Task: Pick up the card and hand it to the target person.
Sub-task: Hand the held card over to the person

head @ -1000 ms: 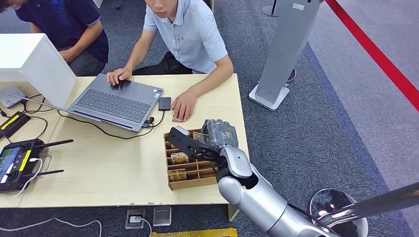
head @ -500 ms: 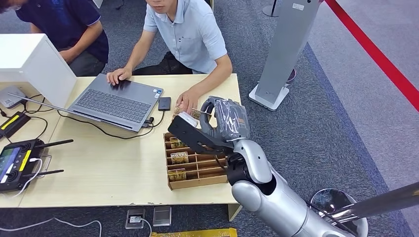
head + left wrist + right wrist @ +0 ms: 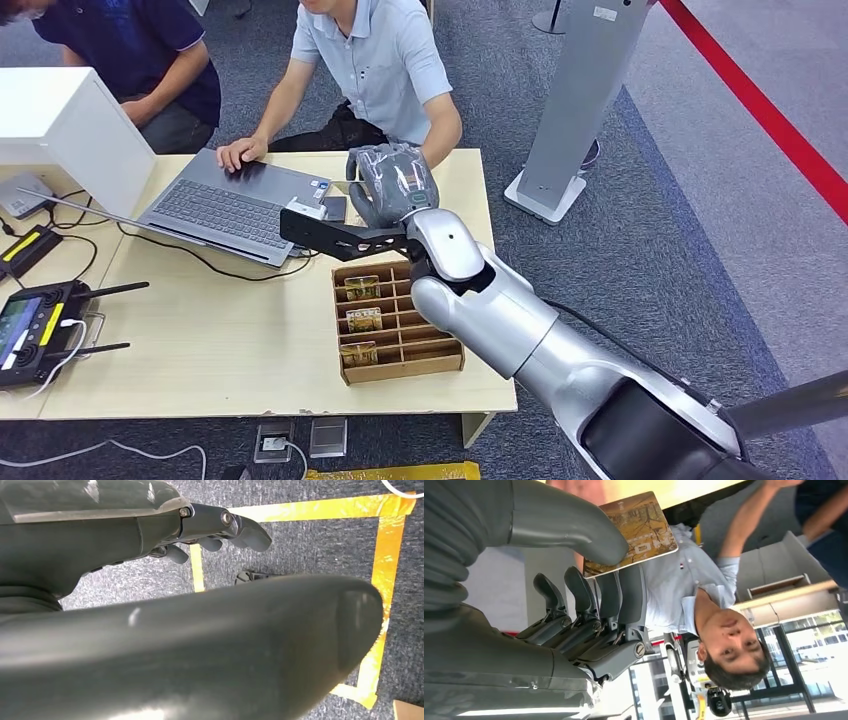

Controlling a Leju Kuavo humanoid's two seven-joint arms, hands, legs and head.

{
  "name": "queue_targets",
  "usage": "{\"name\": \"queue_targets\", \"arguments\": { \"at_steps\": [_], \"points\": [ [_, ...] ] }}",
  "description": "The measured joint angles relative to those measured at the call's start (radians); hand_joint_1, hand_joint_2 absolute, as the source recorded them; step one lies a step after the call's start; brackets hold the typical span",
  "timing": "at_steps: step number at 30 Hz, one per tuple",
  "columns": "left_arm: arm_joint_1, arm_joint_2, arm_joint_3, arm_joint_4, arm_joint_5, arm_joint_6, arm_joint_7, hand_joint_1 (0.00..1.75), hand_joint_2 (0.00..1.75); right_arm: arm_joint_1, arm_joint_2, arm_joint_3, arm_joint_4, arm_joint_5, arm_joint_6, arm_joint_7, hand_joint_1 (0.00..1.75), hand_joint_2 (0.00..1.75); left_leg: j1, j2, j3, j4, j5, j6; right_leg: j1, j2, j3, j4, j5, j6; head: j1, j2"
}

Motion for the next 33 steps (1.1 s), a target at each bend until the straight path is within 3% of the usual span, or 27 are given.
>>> {"name": "queue_targets", "arguments": {
  "at_steps": [10, 14, 26, 33],
  "points": [
    [-0.003, 0.004, -0.021, 0.0, 0.005, -0.008, -0.003, 0.0, 0.0, -0.064, 0.102, 0.078, 0.304, 0.086, 0.039, -0.01, 1.43, 1.75, 0.0, 0.0, 0.0, 0.0, 0.0, 0.0, 0.0, 0.0, 0.0, 0.0, 0.0, 0.0, 0.0, 0.0],
    [-0.002, 0.004, -0.028, 0.0, 0.004, -0.015, -0.002, 0.0, 0.0, -0.081, 0.117, 0.099, 0.36, 0.089, 0.037, -0.016, 0.0, 1.75, 0.0, 0.0, 0.0, 0.0, 0.0, 0.0, 0.0, 0.0, 0.0, 0.0, 0.0, 0.0, 0.0, 0.0],
    [0.002, 0.006, -0.045, 0.0, 0.021, -0.014, -0.003, 0.0, 0.0, -0.136, 0.123, 0.109, 0.411, 0.035, -0.054, -0.055, 0.0, 1.75, 0.0, 0.001, 0.0, 0.0, 0.0, 0.0, 0.0, 0.001, 0.0, 0.0, 0.0, 0.0, 0.0, 0.0],
    [0.016, 0.008, -0.046, 0.0, 0.051, -0.005, -0.009, 0.0, 0.0, -0.158, 0.105, 0.058, 0.345, -0.155, -0.117, -0.126, 0.0, 1.75, 0.0, 0.001, 0.001, 0.0, 0.0, 0.0, 0.0, 0.001, 0.0, 0.0, 0.0, 0.0, 0.0, 0.0]
  ]
}}
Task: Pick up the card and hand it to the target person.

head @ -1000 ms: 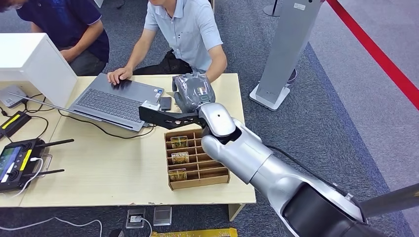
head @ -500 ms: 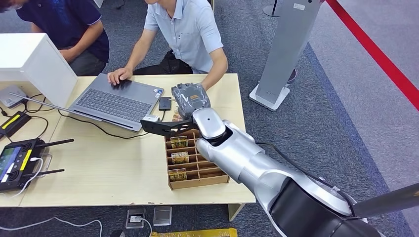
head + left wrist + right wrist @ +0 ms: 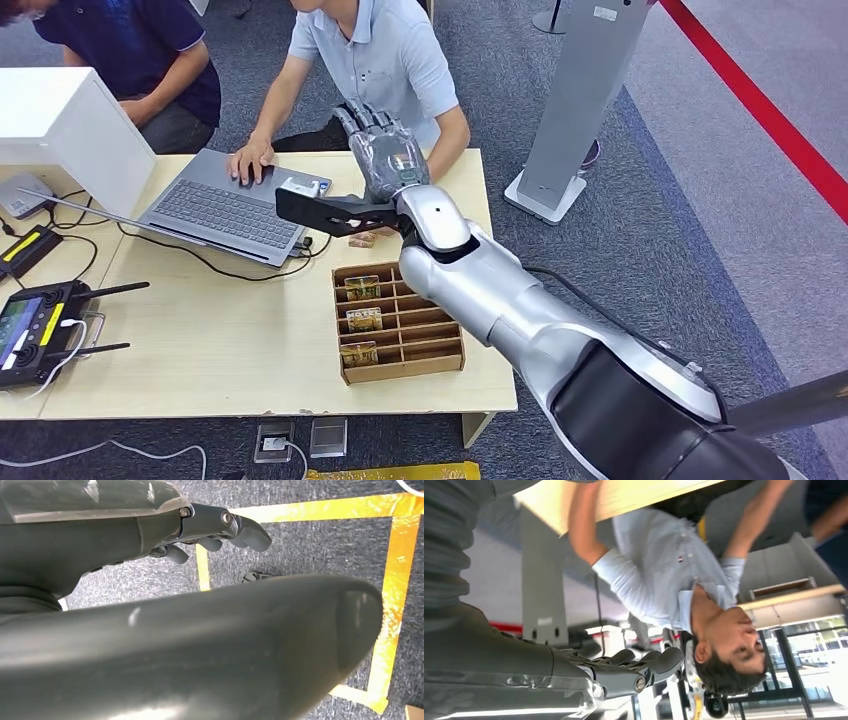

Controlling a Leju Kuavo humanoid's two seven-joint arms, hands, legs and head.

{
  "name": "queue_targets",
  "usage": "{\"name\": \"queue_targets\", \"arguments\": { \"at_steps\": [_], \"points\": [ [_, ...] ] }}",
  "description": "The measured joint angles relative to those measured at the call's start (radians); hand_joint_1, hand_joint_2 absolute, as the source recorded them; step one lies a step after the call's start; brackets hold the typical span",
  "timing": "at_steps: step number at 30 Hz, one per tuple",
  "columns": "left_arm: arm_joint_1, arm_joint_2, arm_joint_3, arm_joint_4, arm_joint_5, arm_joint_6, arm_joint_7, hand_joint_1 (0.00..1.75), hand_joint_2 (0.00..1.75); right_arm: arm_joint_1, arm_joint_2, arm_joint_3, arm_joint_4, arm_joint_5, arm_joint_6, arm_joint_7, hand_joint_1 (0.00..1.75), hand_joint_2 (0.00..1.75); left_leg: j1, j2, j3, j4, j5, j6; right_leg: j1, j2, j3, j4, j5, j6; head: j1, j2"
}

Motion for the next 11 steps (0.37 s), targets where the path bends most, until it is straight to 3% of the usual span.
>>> {"name": "queue_targets", "arguments": {
  "at_steps": [6, 11],
  "points": [
    [0.008, 0.003, 0.001, 0.0, 0.025, 0.015, 0.008, 0.0, 0.0, 0.042, -0.086, -0.062, -0.198, -0.2, 0.048, 0.036, 0.0, 1.75, 0.0, 0.0, 0.001, 0.0, 0.0, 0.0, 0.0, 0.0, 0.001, 0.0, 0.0, 0.0, 0.001, 0.0],
    [0.012, 0.004, 0.004, 0.0, 0.042, 0.023, 0.011, 0.0, 0.0, 0.187, -0.177, -0.116, -0.44, -0.331, 0.028, 0.023, 0.0, 1.75, 0.0, 0.0, 0.001, 0.001, 0.0, 0.0, 0.0, 0.0, 0.001, -0.002, 0.0, 0.0, 0.0, 0.0]
  ]
}}
